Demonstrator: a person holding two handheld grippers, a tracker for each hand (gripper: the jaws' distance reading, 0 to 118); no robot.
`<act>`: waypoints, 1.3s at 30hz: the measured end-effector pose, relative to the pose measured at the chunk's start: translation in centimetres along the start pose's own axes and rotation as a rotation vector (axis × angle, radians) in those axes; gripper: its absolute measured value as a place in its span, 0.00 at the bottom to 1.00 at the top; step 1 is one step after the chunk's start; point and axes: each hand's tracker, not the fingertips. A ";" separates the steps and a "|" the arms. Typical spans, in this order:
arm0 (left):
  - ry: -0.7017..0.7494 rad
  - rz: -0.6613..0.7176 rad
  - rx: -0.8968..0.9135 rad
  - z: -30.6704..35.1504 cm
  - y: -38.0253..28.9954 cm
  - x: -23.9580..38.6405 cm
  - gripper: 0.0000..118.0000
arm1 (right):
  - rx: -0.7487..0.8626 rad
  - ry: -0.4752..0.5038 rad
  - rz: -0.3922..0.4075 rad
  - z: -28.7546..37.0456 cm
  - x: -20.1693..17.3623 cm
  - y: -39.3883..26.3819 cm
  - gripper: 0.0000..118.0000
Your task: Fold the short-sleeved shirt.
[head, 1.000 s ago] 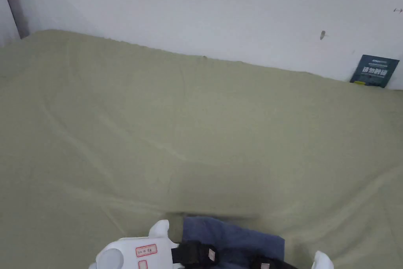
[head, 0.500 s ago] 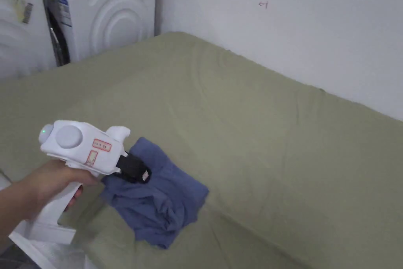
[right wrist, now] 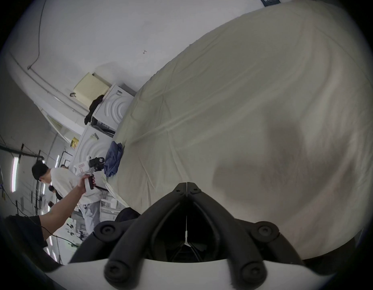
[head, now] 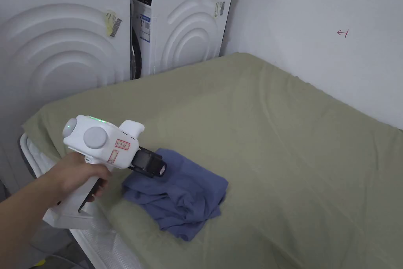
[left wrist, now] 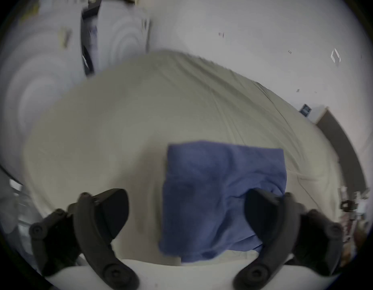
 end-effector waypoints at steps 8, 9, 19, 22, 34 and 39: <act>0.096 -0.215 0.431 12.4 -4.3 18.7 0.01 | 0.272 -0.237 0.250 6.4 -2.8 2.1 0.01; 0.062 -0.240 0.508 13.9 -5.2 21.5 0.01 | 0.322 -0.275 0.270 7.5 -3.0 2.3 0.01; -0.171 -0.417 0.785 24.8 -11.1 45.1 0.01 | 0.753 -0.451 0.628 23.2 -10.6 1.9 0.01; -0.181 -0.469 0.832 26.6 -11.9 48.0 0.01 | 0.787 -0.419 0.631 25.1 -11.6 1.9 0.00; -0.114 -0.423 0.805 27.9 -12.9 46.0 0.01 | 0.853 -0.461 0.671 27.4 -14.5 1.9 0.03; -0.153 -0.424 0.801 27.6 -13.1 47.3 0.01 | 0.859 -0.411 0.592 27.3 -14.3 2.6 0.22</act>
